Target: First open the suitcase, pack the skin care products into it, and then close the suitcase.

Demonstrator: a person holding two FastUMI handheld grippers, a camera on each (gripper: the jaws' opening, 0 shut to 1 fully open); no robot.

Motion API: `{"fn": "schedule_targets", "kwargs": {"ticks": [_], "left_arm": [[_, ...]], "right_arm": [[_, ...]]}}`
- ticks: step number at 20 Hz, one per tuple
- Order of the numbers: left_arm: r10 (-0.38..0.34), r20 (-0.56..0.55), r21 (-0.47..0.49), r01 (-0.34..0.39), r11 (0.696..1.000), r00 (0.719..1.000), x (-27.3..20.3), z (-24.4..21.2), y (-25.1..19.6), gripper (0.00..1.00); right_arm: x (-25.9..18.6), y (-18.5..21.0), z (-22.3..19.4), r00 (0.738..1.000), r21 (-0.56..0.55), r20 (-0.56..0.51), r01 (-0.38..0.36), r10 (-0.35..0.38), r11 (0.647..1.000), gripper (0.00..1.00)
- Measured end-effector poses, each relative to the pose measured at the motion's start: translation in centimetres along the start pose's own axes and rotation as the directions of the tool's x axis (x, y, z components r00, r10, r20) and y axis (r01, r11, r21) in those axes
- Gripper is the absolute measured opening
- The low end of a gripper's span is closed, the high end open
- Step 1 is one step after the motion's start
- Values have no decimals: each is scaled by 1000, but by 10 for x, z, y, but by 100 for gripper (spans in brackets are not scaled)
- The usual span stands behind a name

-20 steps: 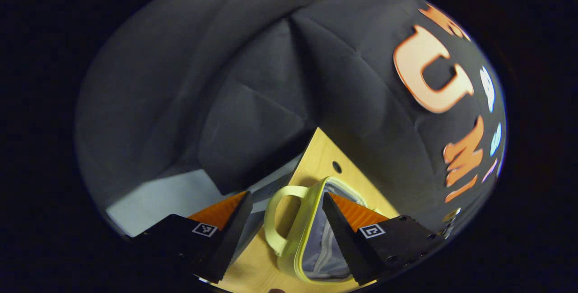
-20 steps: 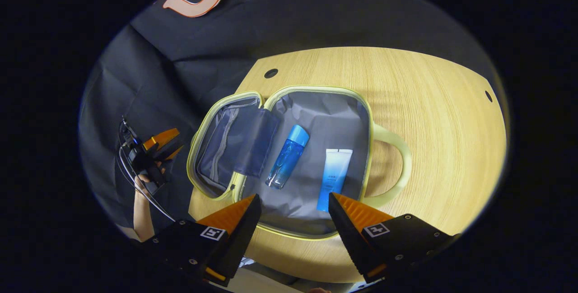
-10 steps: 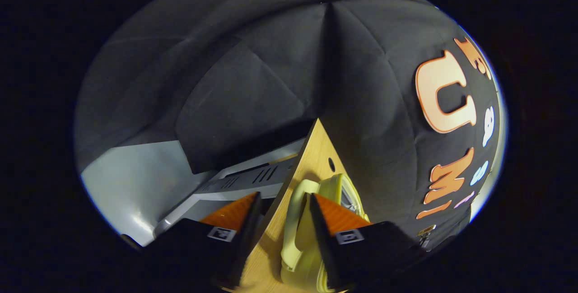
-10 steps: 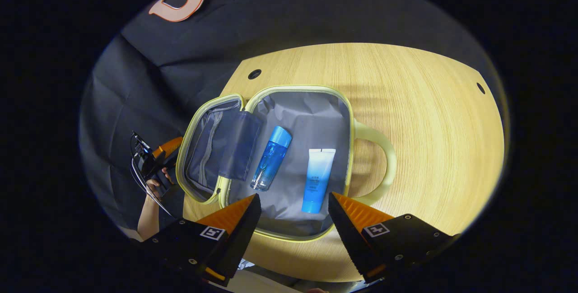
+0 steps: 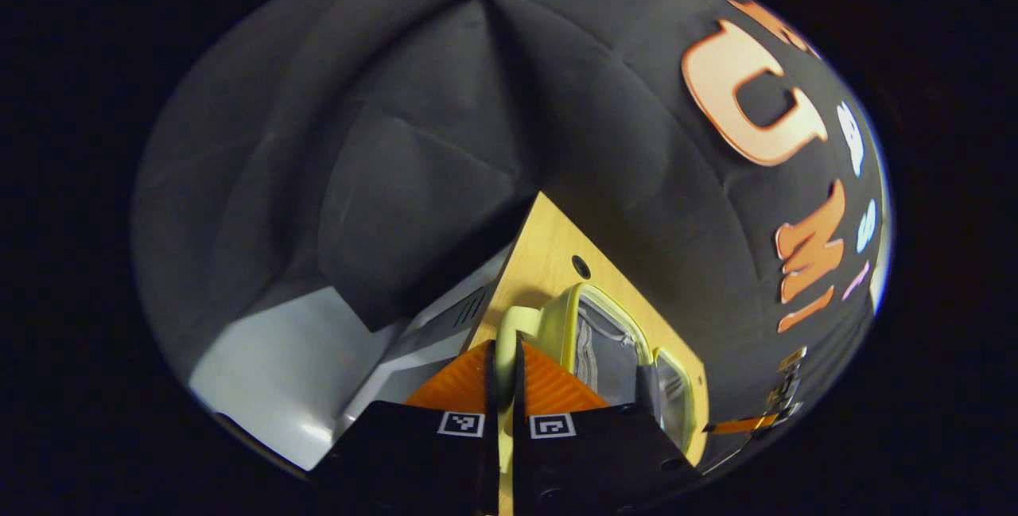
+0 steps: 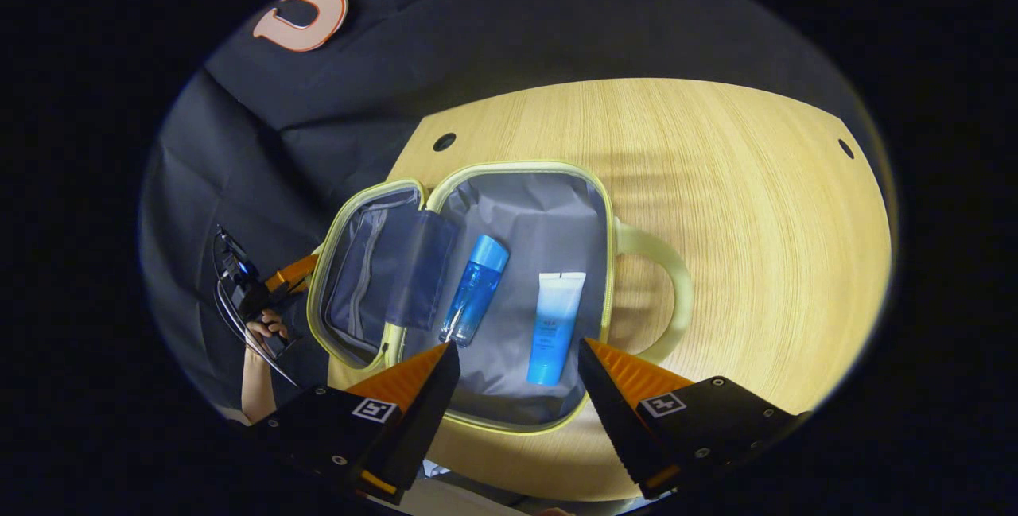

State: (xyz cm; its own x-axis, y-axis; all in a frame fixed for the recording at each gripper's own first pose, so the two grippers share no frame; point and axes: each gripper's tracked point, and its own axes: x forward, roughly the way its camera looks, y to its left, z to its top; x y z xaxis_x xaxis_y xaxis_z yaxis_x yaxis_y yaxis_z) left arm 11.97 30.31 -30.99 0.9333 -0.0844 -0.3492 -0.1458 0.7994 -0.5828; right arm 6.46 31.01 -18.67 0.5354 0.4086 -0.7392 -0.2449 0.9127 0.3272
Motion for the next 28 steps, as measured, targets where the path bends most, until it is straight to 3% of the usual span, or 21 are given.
{"fn": "schedule_targets", "kwargs": {"ticks": [4,7,12,17,20,24,25,26,28], "left_arm": [[47,-14,177,-44,983,999,-31,27,-47,6],[76,-1,312,-72,947,997,-56,43,-96,6],[105,24,521,-102,848,994,-85,47,-204,6],[163,48,633,-156,758,985,-97,25,-295,6],[200,69,722,-187,666,977,-91,0,-347,6],[282,136,843,-261,471,950,-72,-35,-391,6],[286,143,862,-261,435,947,-67,-44,-405,6],[283,133,872,-248,423,950,-62,-57,-418,6],[269,107,878,-218,427,957,-50,-80,-441,6]], "right_arm": [[-15,-2,9,998,-8,48,-31,31,1000,95],[-31,-8,13,994,-3,89,-64,64,998,96],[-69,-27,24,977,-39,174,-115,120,993,95],[-107,-69,24,959,-62,239,-141,152,988,95],[-133,-103,18,951,-94,276,-119,141,988,95],[-166,-140,8,943,-100,305,-106,132,989,95],[-172,-149,6,942,-97,311,-105,130,990,95],[-177,-158,4,940,-91,319,-101,125,991,95],[-187,-178,-2,938,-72,328,-89,108,993,95]]}}
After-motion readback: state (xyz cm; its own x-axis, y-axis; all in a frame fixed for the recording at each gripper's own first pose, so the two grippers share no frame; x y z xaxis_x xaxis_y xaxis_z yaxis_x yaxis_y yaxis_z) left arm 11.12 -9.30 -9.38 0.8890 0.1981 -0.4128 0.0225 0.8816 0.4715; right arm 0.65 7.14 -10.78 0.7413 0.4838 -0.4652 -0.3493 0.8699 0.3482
